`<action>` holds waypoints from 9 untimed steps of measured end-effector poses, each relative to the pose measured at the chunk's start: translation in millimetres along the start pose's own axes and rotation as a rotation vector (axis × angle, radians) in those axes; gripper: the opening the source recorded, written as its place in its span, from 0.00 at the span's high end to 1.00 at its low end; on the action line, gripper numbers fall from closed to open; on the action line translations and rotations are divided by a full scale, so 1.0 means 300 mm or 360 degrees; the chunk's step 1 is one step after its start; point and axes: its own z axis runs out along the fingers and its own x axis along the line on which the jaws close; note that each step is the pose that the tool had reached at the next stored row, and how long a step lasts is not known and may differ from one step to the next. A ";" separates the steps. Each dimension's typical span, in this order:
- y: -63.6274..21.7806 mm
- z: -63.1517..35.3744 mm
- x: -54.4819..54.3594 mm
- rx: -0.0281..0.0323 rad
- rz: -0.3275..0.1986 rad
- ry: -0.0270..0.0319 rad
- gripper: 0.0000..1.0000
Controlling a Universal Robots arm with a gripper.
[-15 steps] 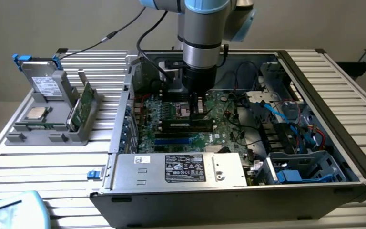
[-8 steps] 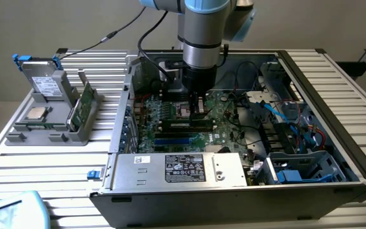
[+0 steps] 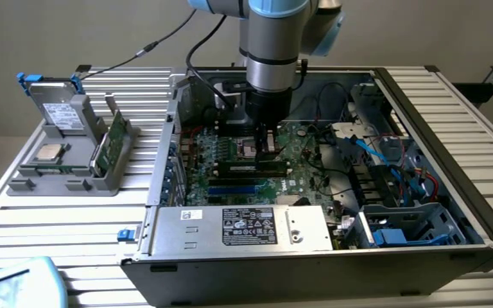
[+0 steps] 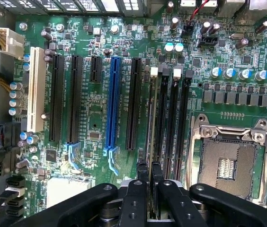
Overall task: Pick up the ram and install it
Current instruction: 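Insert the ram into the slot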
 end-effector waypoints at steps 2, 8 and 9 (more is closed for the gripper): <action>0.000 0.001 -0.001 0.00000 0.0000 0.00006 0.86; 0.000 0.002 -0.003 -0.00002 0.0000 0.00032 0.86; 0.000 0.003 -0.004 -0.00004 0.0000 0.00042 0.86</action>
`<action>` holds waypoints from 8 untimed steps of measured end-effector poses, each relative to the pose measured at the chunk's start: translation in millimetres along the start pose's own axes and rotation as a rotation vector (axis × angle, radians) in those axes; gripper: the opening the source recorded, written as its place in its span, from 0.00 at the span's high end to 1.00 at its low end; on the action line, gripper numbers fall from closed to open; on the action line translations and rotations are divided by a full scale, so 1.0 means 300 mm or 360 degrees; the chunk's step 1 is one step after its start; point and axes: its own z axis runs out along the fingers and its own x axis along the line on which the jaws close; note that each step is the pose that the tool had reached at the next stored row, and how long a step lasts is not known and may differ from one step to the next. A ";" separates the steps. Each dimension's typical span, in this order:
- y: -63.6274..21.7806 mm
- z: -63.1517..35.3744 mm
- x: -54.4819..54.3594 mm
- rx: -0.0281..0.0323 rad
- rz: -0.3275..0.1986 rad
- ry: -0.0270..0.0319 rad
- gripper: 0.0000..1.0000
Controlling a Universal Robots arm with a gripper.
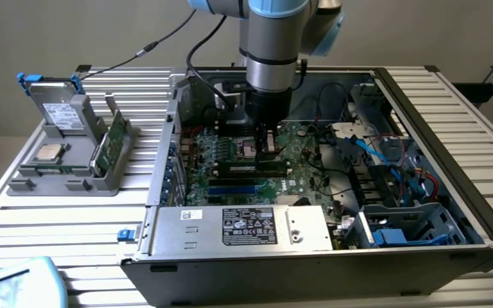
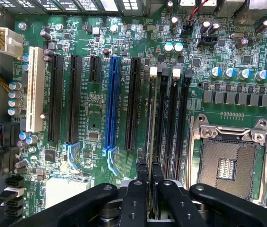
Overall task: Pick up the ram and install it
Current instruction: 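Insert the ram into the slot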
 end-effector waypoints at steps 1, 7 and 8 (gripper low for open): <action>0.000 0.001 0.000 0.00001 0.0000 0.00003 0.86; 0.001 0.005 -0.002 -0.00001 0.0000 0.00007 0.86; 0.001 0.005 -0.002 0.00000 0.0000 0.00005 0.86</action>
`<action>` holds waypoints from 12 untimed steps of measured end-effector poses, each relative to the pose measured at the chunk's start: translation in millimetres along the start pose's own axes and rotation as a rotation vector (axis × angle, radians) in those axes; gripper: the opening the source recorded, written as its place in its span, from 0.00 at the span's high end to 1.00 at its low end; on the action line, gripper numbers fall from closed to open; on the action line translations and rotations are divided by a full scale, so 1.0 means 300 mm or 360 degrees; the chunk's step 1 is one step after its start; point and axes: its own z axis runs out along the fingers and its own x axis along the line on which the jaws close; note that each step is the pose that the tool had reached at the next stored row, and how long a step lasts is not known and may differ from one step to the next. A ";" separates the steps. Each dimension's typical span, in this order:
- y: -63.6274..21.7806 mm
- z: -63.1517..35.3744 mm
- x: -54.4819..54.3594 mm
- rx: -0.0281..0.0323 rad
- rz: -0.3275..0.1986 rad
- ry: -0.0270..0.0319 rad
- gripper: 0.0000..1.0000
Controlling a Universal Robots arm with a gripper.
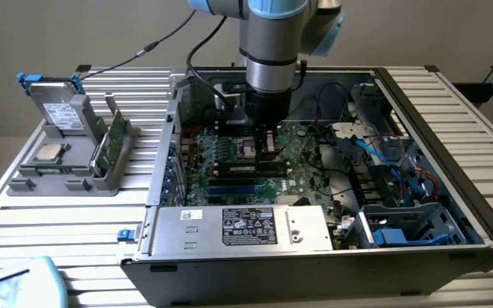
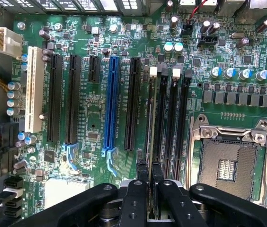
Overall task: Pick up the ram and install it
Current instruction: 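Insert the ram into the slot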
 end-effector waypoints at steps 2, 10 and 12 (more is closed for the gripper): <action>0.001 0.001 0.000 0.00001 0.0000 0.00000 0.86; 0.001 0.002 -0.001 0.00003 0.0000 -0.00009 0.78; 0.001 0.002 -0.001 0.00001 0.0000 -0.00002 0.72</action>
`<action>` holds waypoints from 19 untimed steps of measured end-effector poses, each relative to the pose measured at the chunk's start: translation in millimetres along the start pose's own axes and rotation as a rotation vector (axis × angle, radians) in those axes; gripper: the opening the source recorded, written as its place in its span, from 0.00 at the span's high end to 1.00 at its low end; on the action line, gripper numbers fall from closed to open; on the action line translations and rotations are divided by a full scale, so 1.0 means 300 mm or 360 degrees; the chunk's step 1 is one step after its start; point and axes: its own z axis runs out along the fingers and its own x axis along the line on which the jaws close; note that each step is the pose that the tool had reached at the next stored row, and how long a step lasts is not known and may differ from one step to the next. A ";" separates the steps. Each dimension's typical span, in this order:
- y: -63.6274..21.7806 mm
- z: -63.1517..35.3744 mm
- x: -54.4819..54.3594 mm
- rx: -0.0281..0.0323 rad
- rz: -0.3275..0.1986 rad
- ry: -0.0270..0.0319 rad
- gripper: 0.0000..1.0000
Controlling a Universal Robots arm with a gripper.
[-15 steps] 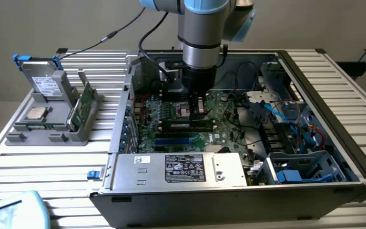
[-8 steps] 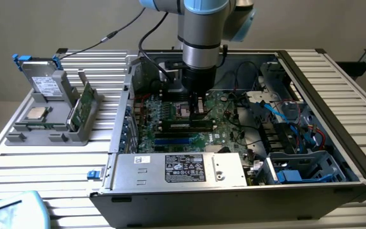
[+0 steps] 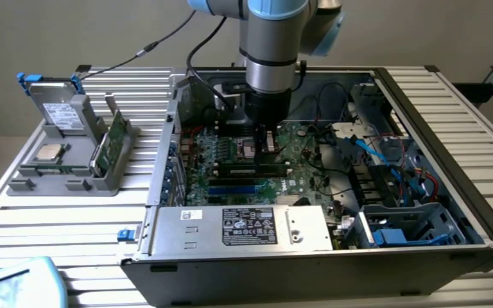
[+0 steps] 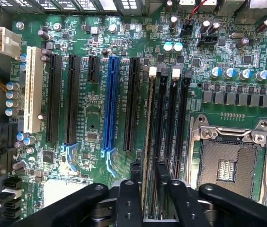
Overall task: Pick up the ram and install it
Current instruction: 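Insert the ram into the slot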
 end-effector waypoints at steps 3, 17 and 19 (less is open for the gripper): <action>0.000 0.001 0.000 0.00000 0.0000 0.00000 0.60; 0.045 -0.054 0.003 0.00000 0.0000 -0.00001 0.54; 0.047 -0.059 0.003 0.00001 0.0000 -0.00001 0.54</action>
